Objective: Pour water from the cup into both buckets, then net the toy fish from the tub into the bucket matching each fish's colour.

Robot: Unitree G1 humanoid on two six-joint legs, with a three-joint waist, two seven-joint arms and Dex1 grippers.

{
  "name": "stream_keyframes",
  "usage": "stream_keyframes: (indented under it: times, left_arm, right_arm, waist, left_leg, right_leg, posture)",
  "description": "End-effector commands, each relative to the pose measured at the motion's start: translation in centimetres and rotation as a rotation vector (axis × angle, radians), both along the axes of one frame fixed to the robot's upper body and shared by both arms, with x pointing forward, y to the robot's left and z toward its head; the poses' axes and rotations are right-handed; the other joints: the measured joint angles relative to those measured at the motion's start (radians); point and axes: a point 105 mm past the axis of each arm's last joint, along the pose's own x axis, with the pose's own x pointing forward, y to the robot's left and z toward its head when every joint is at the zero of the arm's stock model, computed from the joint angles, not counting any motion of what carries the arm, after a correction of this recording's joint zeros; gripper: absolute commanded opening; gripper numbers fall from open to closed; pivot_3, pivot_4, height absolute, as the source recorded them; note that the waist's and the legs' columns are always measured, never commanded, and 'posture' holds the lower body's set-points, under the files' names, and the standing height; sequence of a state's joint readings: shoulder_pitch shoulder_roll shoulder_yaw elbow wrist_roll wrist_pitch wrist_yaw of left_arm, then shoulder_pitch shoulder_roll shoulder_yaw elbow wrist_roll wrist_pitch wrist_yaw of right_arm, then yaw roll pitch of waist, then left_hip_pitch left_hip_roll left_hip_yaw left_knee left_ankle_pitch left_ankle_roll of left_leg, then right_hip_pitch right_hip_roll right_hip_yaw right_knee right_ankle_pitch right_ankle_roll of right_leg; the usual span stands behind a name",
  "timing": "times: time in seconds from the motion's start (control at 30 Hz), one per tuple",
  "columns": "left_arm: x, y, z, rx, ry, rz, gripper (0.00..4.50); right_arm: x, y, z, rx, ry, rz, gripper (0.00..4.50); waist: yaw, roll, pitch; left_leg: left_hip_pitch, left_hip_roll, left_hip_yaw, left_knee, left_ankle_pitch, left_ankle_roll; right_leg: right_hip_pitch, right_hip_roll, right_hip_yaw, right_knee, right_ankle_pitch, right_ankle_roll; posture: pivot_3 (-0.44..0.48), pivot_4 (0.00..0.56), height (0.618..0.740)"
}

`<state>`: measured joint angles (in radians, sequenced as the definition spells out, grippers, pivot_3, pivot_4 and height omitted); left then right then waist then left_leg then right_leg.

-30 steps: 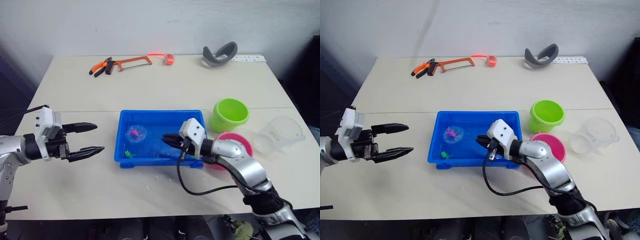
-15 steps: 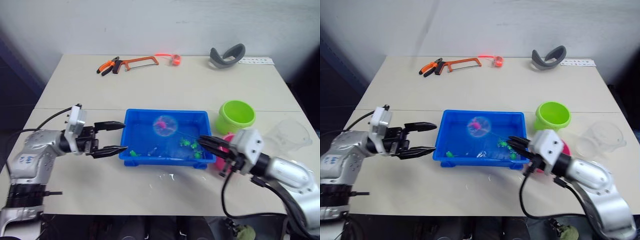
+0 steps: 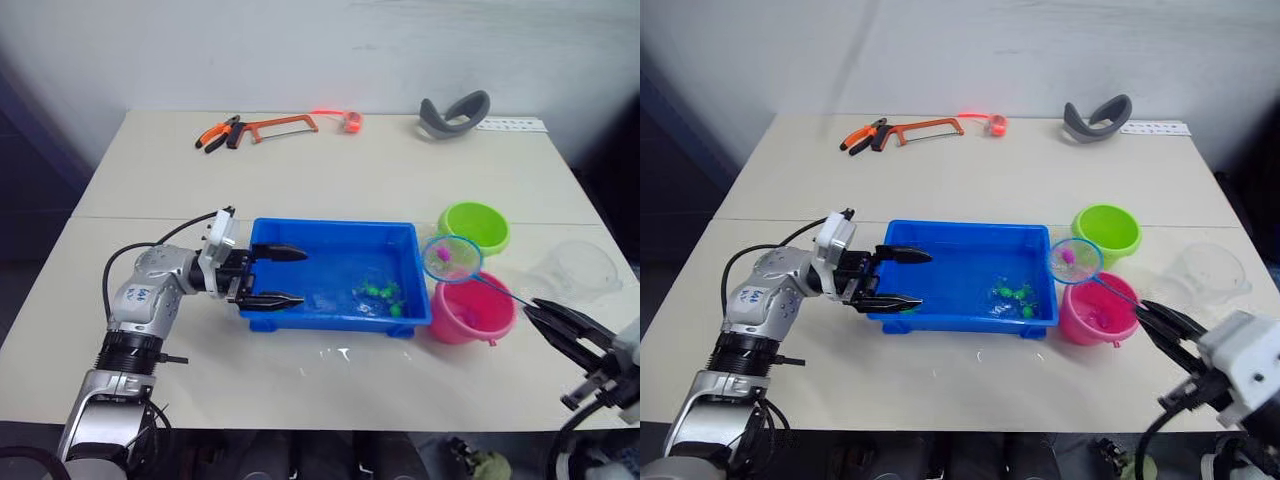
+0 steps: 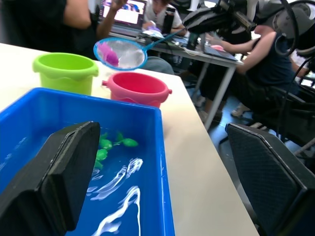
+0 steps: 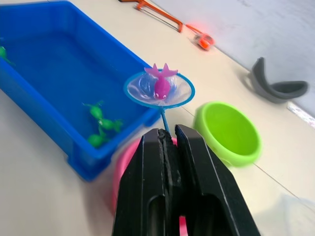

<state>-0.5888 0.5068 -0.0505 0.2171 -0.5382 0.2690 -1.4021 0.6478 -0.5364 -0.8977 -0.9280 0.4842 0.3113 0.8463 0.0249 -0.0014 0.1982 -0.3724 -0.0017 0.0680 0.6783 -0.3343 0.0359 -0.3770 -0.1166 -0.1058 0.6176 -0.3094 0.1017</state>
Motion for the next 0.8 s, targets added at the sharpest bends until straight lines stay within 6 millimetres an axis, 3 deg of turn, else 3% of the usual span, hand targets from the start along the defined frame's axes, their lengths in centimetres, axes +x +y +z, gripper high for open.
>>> stream_keyframes:
  times: [0.03,0.2,0.5,0.8]
  left_arm:
    - [0.0,-0.9,0.5,-0.011,-0.040,-0.038,4.45]
    - [0.0,-1.5,0.6,-0.030,-0.047,-0.051,4.45]
    - [0.3,-1.8,0.7,-0.043,-0.044,-0.051,4.45]
    - [0.3,-2.4,1.2,-0.056,-0.047,-0.051,4.45]
  right_arm:
    - [-1.2,-1.1,0.0,-0.137,-0.030,-0.030,0.00]
    - [-2.0,-2.4,-1.2,-0.306,-0.062,-0.071,0.00]
    - [-3.0,-2.9,-2.4,-0.607,-0.159,-0.009,0.00]
    - [-2.2,-2.4,-3.0,-1.032,-0.303,0.148,0.00]
  waist:
    - [-0.001,0.000,0.000]
    - [-0.001,0.000,0.000]
    - [-0.001,0.000,0.000]
    - [-0.001,0.000,0.000]
  left_leg:
    - [0.000,0.000,0.000,0.000,0.000,0.000]
    - [0.001,0.000,0.000,0.000,0.000,-0.001]
    - [0.001,0.000,0.001,0.000,0.000,-0.001]
    - [0.002,0.001,0.001,0.001,0.000,-0.002]
  right_leg:
    - [0.000,0.000,0.000,0.000,0.000,0.000]
    - [0.000,0.000,0.001,0.000,0.000,0.000]
    - [0.000,0.000,0.002,0.000,0.000,0.000]
    - [0.000,0.000,0.002,-0.001,0.000,0.000]
  posture:
    - [0.000,0.150,0.740]
    - [0.000,0.150,0.740]
    - [0.000,0.150,0.740]
    - [0.000,0.150,0.740]
